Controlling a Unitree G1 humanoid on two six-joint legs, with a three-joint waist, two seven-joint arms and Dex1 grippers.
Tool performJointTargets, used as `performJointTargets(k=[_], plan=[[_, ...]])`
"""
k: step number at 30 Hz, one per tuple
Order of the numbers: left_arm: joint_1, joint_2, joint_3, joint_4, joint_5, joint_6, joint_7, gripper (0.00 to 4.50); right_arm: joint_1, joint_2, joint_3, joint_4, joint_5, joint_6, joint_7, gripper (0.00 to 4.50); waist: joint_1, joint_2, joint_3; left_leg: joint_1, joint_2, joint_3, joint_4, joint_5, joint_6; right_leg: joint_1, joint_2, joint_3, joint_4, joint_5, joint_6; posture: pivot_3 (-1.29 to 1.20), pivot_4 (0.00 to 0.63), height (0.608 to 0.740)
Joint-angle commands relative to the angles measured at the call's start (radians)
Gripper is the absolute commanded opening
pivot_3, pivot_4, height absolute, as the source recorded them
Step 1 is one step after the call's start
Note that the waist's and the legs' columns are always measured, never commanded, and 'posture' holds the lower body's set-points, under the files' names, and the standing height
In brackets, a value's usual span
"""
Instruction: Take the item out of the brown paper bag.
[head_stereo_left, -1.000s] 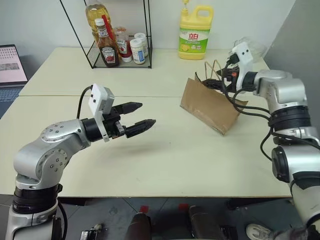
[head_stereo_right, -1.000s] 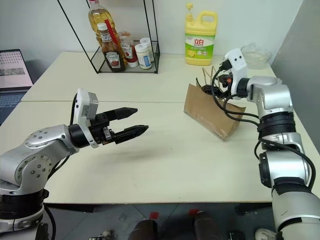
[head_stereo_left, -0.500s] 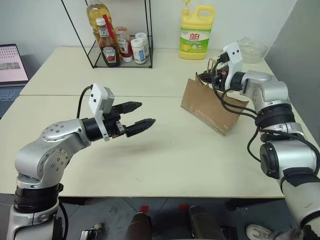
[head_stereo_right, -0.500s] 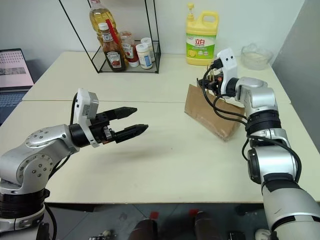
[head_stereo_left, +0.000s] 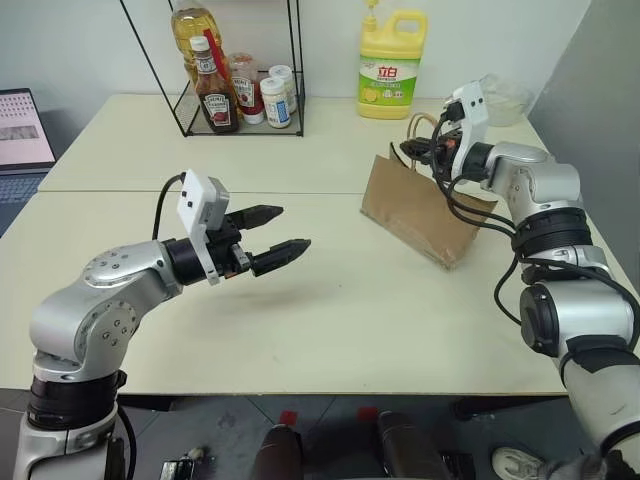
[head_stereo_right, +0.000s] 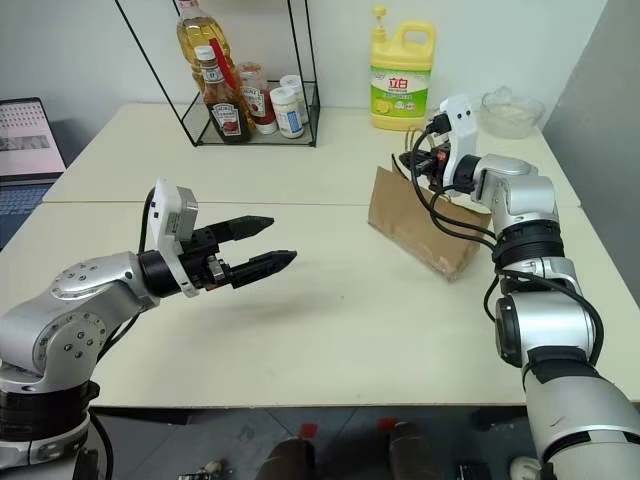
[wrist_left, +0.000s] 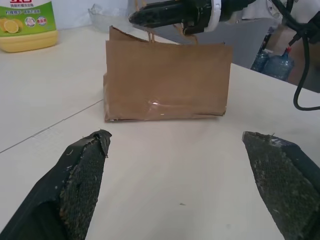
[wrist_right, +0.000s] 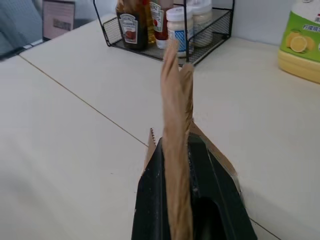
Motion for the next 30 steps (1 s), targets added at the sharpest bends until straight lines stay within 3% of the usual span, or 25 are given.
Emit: performJointTargets(k=[1, 8, 18, 30], plan=[[0.022, -0.001, 0.044, -0.075, -0.042, -0.001, 0.022, 4.50, -0.056, 0.016, -0.028, -0.065, 0.059, -0.015, 0.060, 0.02, -0.001, 0.000, 0.000, 0.000, 0.000, 0.000, 0.000, 0.000, 0.000, 0.000, 0.000, 0.000, 0.000, 0.000, 0.000, 0.00, 0.150, 0.740], [0.091, -0.012, 0.094, -0.188, -0.105, 0.021, 0.119, 4.50, -0.104, 0.112, 0.015, -0.017, 0.049, -0.078, 0.149, 0.02, -0.002, 0.000, 0.003, 0.000, 0.000, 0.000, 0.000, 0.000, 0.000, 0.000, 0.000, 0.000, 0.001, 0.000, 0.000, 0.00, 0.150, 0.740], [0.323, -0.121, 0.122, -0.404, -0.041, -0.035, 0.364, 4.50, -0.203, 0.245, 0.069, 0.200, -0.004, -0.278, 0.245, 0.02, 0.001, 0.001, 0.004, 0.000, 0.000, 0.000, 0.000, 0.000, 0.000, 0.000, 0.000, 0.000, 0.001, 0.000, 0.000, 0.00, 0.150, 0.740], [0.475, -0.152, 0.152, -0.469, -0.035, -0.086, 0.444, 4.50, -0.233, 0.329, 0.113, 0.377, -0.108, -0.466, 0.339, 0.02, 0.002, 0.001, 0.004, 0.000, 0.000, 0.000, 0.000, 0.000, 0.000, 0.000, 0.000, 0.000, 0.001, 0.000, 0.000, 0.00, 0.150, 0.740]])
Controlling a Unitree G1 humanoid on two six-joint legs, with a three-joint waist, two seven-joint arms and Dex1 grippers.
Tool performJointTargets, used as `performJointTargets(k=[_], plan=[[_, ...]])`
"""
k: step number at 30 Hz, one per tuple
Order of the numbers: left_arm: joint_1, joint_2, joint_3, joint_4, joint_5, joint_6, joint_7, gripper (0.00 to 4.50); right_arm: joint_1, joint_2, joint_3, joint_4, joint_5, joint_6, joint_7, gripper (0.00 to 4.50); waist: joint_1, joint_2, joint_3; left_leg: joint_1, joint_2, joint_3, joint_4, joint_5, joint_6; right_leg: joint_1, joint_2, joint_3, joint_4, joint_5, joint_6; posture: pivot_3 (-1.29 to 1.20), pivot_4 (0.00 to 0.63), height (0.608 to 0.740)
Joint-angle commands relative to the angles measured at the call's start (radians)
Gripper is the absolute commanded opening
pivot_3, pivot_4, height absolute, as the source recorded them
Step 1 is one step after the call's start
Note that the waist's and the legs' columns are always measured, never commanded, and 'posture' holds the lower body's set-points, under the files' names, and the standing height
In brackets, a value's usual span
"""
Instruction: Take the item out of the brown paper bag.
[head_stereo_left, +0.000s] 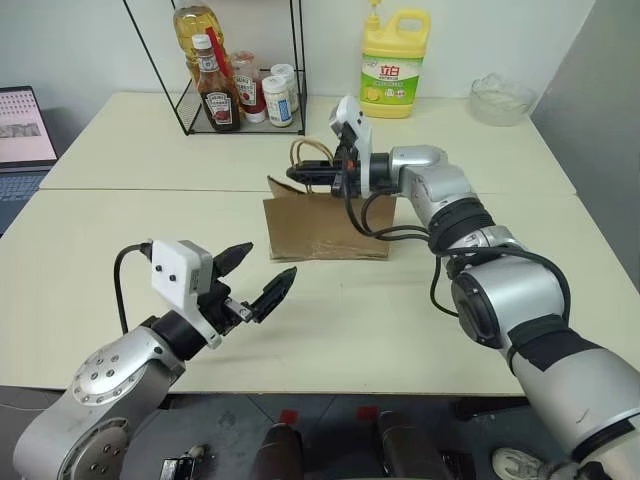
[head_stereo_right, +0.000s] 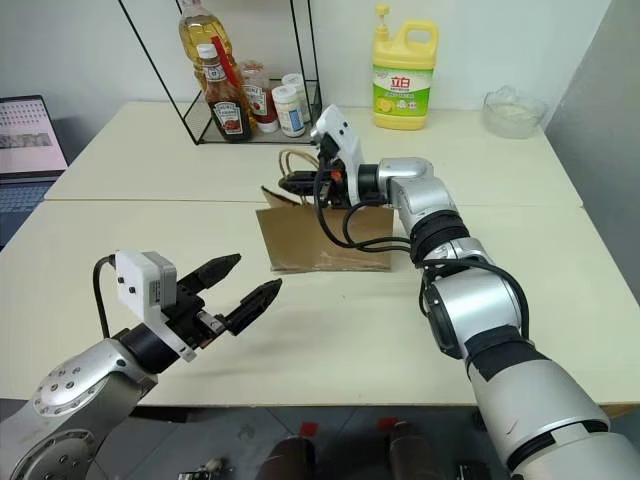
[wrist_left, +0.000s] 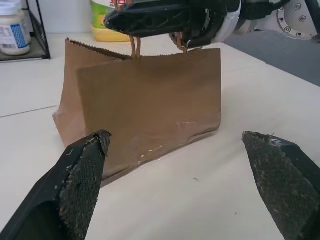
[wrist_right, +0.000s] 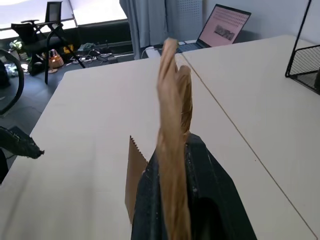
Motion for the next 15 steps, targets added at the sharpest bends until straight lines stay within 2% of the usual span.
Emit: performJointTargets(k=[1, 3, 6, 15], plan=[[0.016, 0.005, 0.024, -0.038, -0.002, -0.031, 0.004, 4.50, -0.039, 0.011, 0.000, 0.002, -0.017, -0.053, 0.025, 0.02, 0.000, 0.000, 0.000, 0.000, 0.000, 0.000, 0.000, 0.000, 0.000, 0.000, 0.000, 0.000, 0.000, 0.000, 0.000, 0.00, 0.150, 0.740], [0.018, 0.010, 0.020, -0.034, -0.003, -0.036, 0.001, 4.50, -0.038, 0.013, -0.001, 0.009, -0.023, -0.059, 0.025, 0.02, 0.000, 0.000, 0.000, 0.000, 0.000, 0.000, 0.000, 0.000, 0.000, 0.000, 0.000, 0.000, 0.000, 0.000, 0.000, 0.00, 0.150, 0.740], [0.003, 0.022, 0.014, -0.015, -0.004, -0.038, -0.011, 4.50, -0.039, 0.007, -0.010, 0.019, -0.032, -0.062, 0.010, 0.62, 0.000, 0.000, 0.000, 0.000, 0.000, 0.000, 0.000, 0.000, 0.000, 0.000, 0.000, 0.000, 0.000, 0.000, 0.000, 0.00, 0.150, 0.740], [-0.073, 0.074, 0.001, 0.072, -0.014, -0.042, -0.090, 4.50, -0.049, -0.066, -0.030, -0.004, -0.030, -0.035, 0.018, 3.85, 0.001, 0.000, 0.000, 0.000, 0.000, 0.000, 0.000, 0.000, 0.000, 0.000, 0.000, 0.000, 0.000, 0.000, 0.000, 0.00, 0.150, 0.740]])
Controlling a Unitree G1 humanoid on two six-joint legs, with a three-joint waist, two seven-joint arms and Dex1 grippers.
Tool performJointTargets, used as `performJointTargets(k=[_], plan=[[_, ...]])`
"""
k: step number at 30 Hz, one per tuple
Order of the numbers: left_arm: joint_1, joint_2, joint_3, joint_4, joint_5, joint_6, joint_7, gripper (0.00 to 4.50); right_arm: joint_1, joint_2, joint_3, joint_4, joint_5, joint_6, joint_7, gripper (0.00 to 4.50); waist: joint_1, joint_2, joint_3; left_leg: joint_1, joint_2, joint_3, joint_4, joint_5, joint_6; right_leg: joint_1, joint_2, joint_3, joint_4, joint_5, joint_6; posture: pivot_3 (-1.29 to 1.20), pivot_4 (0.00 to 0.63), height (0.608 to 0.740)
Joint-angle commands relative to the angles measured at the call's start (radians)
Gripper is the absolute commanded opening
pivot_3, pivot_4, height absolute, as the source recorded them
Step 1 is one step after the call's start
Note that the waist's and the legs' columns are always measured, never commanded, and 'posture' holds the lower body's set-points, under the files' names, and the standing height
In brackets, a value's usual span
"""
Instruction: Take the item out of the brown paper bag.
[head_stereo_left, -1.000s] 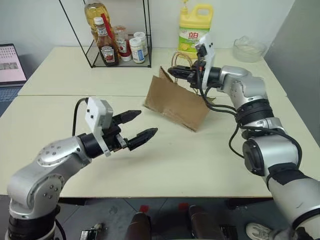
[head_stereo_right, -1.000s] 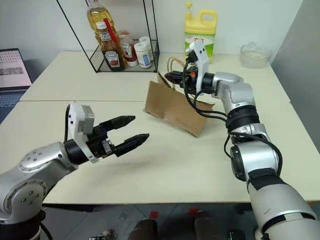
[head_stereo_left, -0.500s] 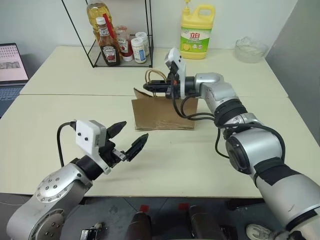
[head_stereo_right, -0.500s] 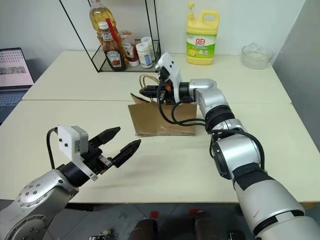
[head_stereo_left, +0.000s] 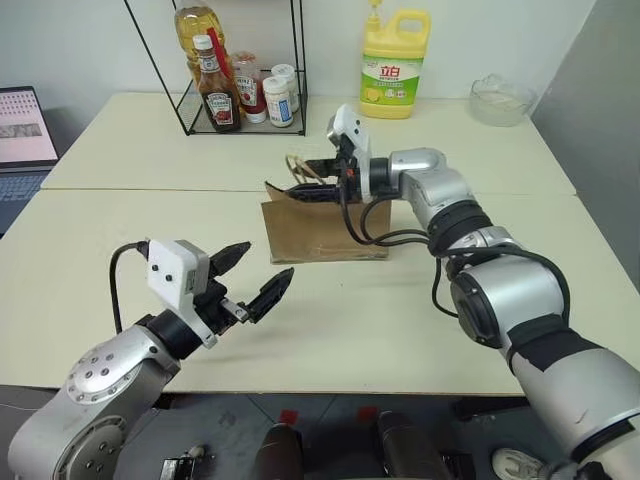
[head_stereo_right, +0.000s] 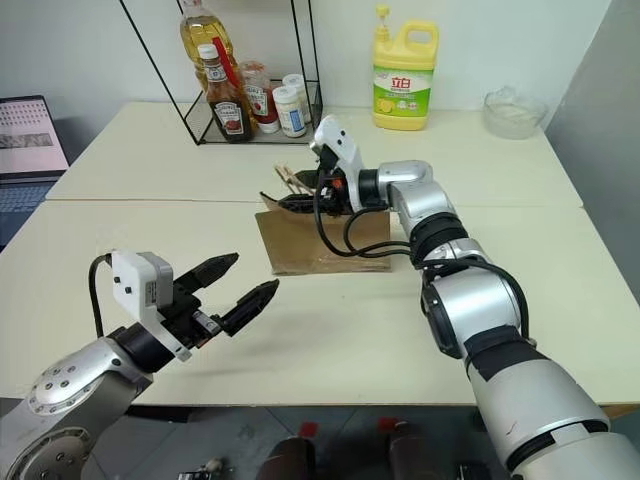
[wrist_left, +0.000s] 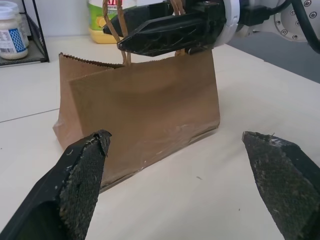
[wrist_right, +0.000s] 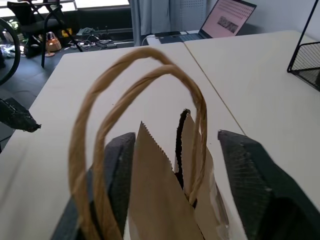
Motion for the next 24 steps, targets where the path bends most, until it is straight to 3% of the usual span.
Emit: performJointTargets(k=[1, 2, 7, 12, 17, 21, 24], plan=[[-0.041, 0.038, 0.019, 0.035, -0.024, -0.014, -0.051, 4.50, -0.040, -0.058, -0.028, -0.046, 0.009, 0.016, 0.021, 4.22, 0.002, 0.000, 0.000, 0.000, 0.000, 0.000, 0.000, 0.000, 0.000, 0.000, 0.000, 0.000, 0.000, 0.000, 0.000, 0.00, 0.150, 0.740], [-0.055, 0.051, 0.030, 0.052, -0.041, -0.007, -0.067, 4.50, -0.038, -0.081, -0.029, -0.062, 0.012, 0.028, 0.034, 4.48, 0.002, 0.000, 0.000, 0.000, 0.000, 0.000, 0.000, 0.000, 0.000, 0.000, 0.000, 0.000, 0.000, 0.000, 0.000, 0.00, 0.150, 0.740], [-0.103, 0.149, 0.076, 0.135, -0.095, 0.016, -0.170, 4.50, 0.024, -0.189, -0.002, -0.251, 0.031, 0.156, 0.140, 4.48, 0.002, 0.000, 0.000, 0.000, 0.000, 0.000, -0.001, 0.000, 0.000, 0.000, 0.000, 0.000, -0.001, 0.000, 0.000, 0.00, 0.150, 0.740], [-0.263, 0.285, 0.162, 0.355, -0.190, 0.075, -0.279, 4.50, 0.217, -0.354, -0.013, -0.741, 0.124, 0.503, 0.164, 4.48, 0.009, 0.001, 0.001, -0.001, 0.000, -0.004, -0.001, 0.000, 0.000, 0.000, 0.000, -0.004, 0.000, -0.001, -0.002, 0.00, 0.150, 0.740], [-0.549, 0.330, -0.037, 0.740, 0.115, -0.137, -0.406, 4.50, 0.534, -0.391, -0.184, -1.259, 0.198, 0.793, -0.158, 4.48, 0.013, 0.001, 0.001, -0.001, 0.000, -0.007, -0.001, 0.000, 0.000, 0.001, 0.001, -0.006, 0.000, -0.002, -0.003, 0.00, 0.150, 0.740], [-0.904, 0.192, -0.265, 1.186, 0.435, -0.439, -0.421, 4.50, 0.882, -0.290, -0.214, -1.634, 0.187, 0.885, -0.409, 4.48, 0.026, -0.001, 0.000, -0.001, 0.000, -0.007, -0.001, 0.001, -0.002, 0.001, 0.001, -0.007, 0.001, -0.002, -0.003, 0.00, 0.150, 0.740], [-1.116, 0.085, -0.349, 1.496, 0.596, -0.602, -0.381, 4.50, 1.051, -0.217, -0.218, -1.771, 0.179, 0.907, -0.547, 4.48, 0.039, -0.001, 0.000, -0.003, -0.001, -0.008, 0.000, 0.002, -0.003, 0.000, 0.001, -0.007, 0.001, -0.002, -0.003, 0.00, 0.150, 0.740]])
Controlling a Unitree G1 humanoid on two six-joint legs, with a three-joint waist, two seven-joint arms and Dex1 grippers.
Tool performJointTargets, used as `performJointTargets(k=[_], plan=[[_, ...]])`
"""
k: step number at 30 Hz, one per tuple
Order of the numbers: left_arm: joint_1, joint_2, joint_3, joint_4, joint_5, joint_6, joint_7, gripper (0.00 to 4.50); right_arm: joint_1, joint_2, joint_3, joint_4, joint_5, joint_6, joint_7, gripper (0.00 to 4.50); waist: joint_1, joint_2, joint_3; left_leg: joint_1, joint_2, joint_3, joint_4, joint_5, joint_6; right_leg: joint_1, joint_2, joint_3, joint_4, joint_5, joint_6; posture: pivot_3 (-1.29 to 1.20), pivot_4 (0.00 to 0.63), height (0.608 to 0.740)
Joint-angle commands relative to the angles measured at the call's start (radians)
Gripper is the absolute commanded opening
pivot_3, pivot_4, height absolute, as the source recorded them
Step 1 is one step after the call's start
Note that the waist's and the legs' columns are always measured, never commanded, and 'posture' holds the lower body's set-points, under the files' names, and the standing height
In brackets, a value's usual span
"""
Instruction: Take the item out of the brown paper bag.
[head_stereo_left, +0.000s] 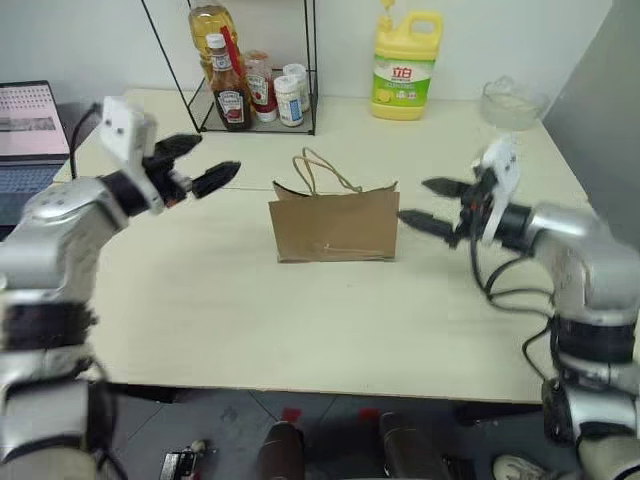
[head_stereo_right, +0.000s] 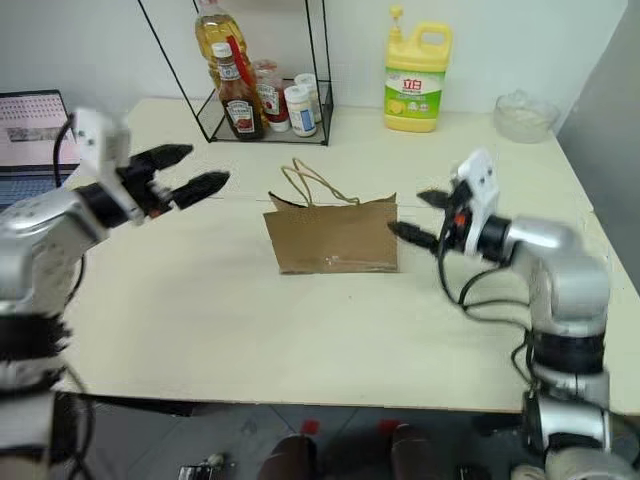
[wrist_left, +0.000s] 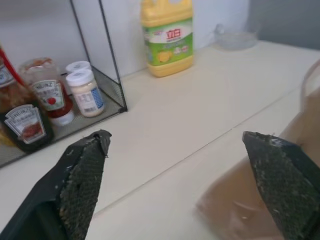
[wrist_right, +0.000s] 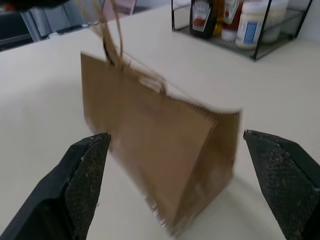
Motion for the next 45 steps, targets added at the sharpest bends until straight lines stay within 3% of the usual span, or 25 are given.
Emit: performJointTargets(k=[1, 6, 13, 18, 23, 31, 37, 42, 45], plan=[[-0.183, -0.068, -0.079, 0.287, 0.184, -0.208, 0.028, 4.50, 0.103, 0.031, -0.004, -0.156, -0.017, -0.005, -0.145, 4.48, -0.002, 0.000, 0.000, -0.001, -0.001, 0.001, 0.001, 0.000, 0.000, -0.001, -0.001, 0.001, -0.001, 0.000, 0.000, 0.00, 0.150, 0.740], [-0.328, -0.135, -0.160, 0.557, 0.321, -0.357, -0.085, 4.50, 0.167, 0.079, -0.008, -0.194, -0.016, -0.022, -0.269, 4.48, -0.028, 0.000, 0.001, 0.001, -0.004, 0.002, -0.001, 0.000, 0.000, -0.001, -0.002, 0.004, -0.001, 0.000, 0.000, 0.00, 0.150, 0.740], [-0.325, -0.128, -0.211, 0.573, 0.363, -0.363, -0.491, 4.50, 0.225, 0.050, 0.000, -0.260, 0.008, -0.055, -0.308, 4.48, -0.038, 0.000, 0.001, 0.001, -0.004, 0.001, -0.002, -0.001, 0.002, -0.001, -0.001, 0.004, 0.001, -0.001, 0.000, 0.00, 0.150, 0.740], [-0.184, -0.090, -0.219, 0.278, 0.320, -0.210, -0.706, 4.50, 0.257, -0.005, -0.018, -0.258, 0.047, -0.077, -0.282, 4.48, -0.039, 0.000, 0.001, 0.002, -0.004, 0.000, -0.003, -0.001, 0.003, 0.000, -0.001, 0.005, 0.001, -0.001, 0.000, 0.00, 0.150, 0.740], [-0.007, -0.025, -0.214, -0.143, 0.266, 0.040, -0.746, 4.50, 0.259, -0.050, -0.024, -0.223, 0.074, -0.099, -0.269, 4.48, -0.035, 0.000, 0.001, 0.001, -0.002, 0.001, -0.001, -0.001, 0.003, 0.000, -0.001, 0.004, 0.002, -0.001, 0.000, 0.00, 0.150, 0.740], [0.054, 0.065, -0.164, -0.323, 0.240, 0.116, -0.704, 4.50, 0.295, -0.093, -0.016, -0.179, 0.094, -0.158, -0.232, 4.48, -0.033, 0.000, 0.001, 0.002, -0.001, 0.001, 0.000, -0.001, 0.004, 0.001, 0.000, 0.004, 0.002, -0.001, 0.000, 0.00, 0.150, 0.740], [0.077, 0.126, -0.102, -0.463, 0.141, 0.037, -0.763, 4.50, 0.343, -0.154, -0.019, -0.147, 0.132, -0.223, -0.147, 4.48, -0.031, 0.000, 0.001, 0.002, 0.000, 0.001, -0.001, -0.001, 0.004, 0.001, 0.000, 0.004, 0.001, -0.001, 0.000, 0.00, 0.150, 0.740], [0.271, 0.162, -0.104, -0.676, 0.060, -0.127, -0.855, 4.50, 0.418, -0.253, 0.003, -0.150, 0.169, -0.283, -0.003, 4.48, -0.031, 0.000, 0.001, 0.003, 0.000, 0.003, -0.001, -0.001, 0.004, 0.002, 0.000, 0.005, 0.001, -0.001, 0.000, 0.00, 0.150, 0.740], [0.372, 0.182, -0.141, -0.706, 0.063, -0.270, -0.865, 4.50, 0.444, -0.299, 0.010, -0.149, 0.203, -0.299, 0.068, 4.48, -0.030, -0.001, 0.001, 0.003, 0.001, 0.003, 0.000, -0.001, 0.004, 0.002, 0.001, 0.005, 0.001, -0.001, 0.000, 0.00, 0.150, 0.740]])
